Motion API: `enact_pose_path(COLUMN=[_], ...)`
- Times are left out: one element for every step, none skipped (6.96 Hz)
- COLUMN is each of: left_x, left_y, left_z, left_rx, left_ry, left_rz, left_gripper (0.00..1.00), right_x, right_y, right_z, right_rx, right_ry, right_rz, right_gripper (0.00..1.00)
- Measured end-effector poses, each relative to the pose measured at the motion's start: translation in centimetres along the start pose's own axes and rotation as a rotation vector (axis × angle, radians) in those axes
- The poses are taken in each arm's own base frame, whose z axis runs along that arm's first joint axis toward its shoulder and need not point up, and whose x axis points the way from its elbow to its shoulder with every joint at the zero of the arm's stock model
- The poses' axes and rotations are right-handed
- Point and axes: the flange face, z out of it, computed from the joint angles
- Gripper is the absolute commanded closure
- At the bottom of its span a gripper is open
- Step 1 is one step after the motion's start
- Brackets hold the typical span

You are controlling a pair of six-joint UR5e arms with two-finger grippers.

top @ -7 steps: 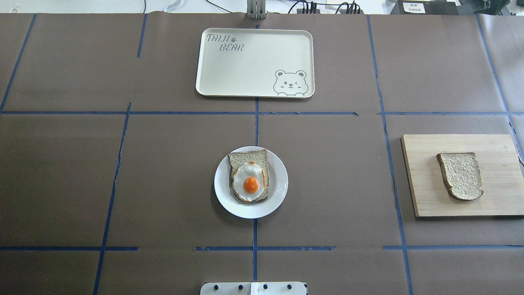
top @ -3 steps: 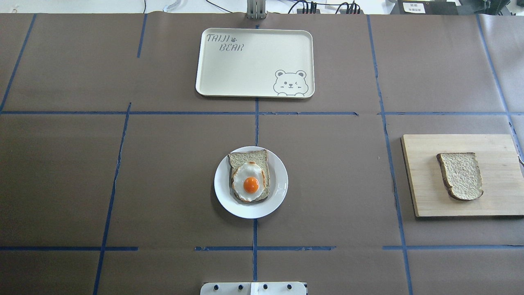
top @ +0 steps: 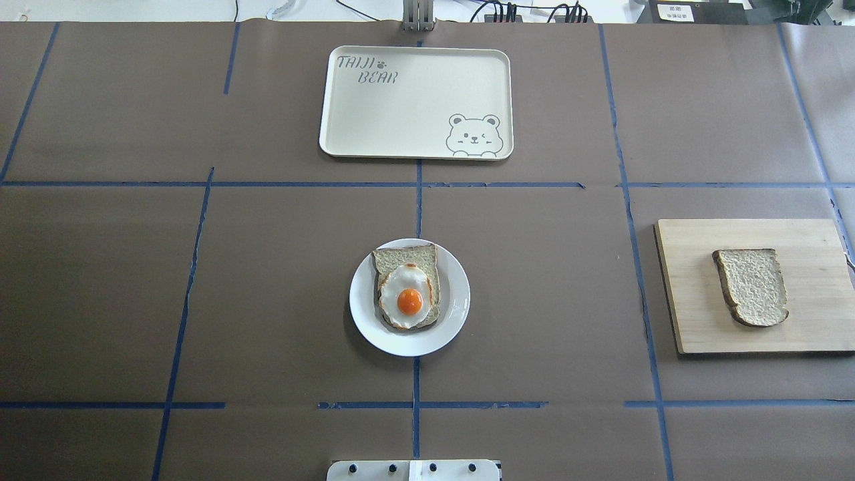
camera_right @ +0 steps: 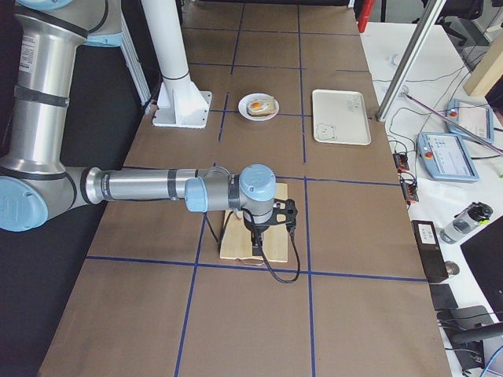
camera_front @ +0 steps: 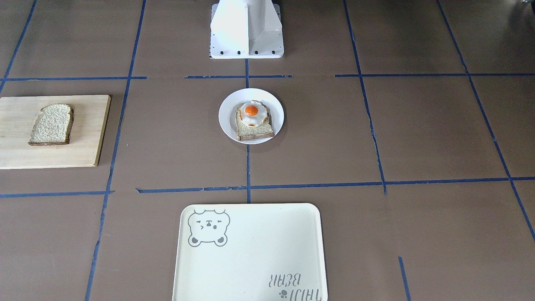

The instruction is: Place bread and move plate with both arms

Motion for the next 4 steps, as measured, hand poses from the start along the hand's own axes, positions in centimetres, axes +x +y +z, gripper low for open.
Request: enact_pose_path(left_x=[0.1, 0.3, 0.4, 0.5], left_y=[0.0, 0.0, 0.0, 0.0], left_z=[-0.1, -0.3, -0.4, -0.5], left_rx=[0.003, 0.006, 0.008, 0.010], left_ry=[0.000, -0.001, -0.001, -0.001], left_rz=[0.003, 0.005, 0.007, 0.008], left_gripper=[0.00, 0.00, 0.00, 0.00], right_x=[-0.8, -1.3, -2.3, -3.7], right_y=[-0.2, -0.2, -0.3, -0.4], right_z=[0.7, 1.3, 2.5, 3.9], right_rx=[-0.005, -0.016, -0.036, -0.055], right_ry=[-0.012, -0.017, -0.022, -0.034], right_rz=[-0.024, -0.020, -0.003, 0.002], right_gripper=[0.00, 0.01, 0.01, 0.01])
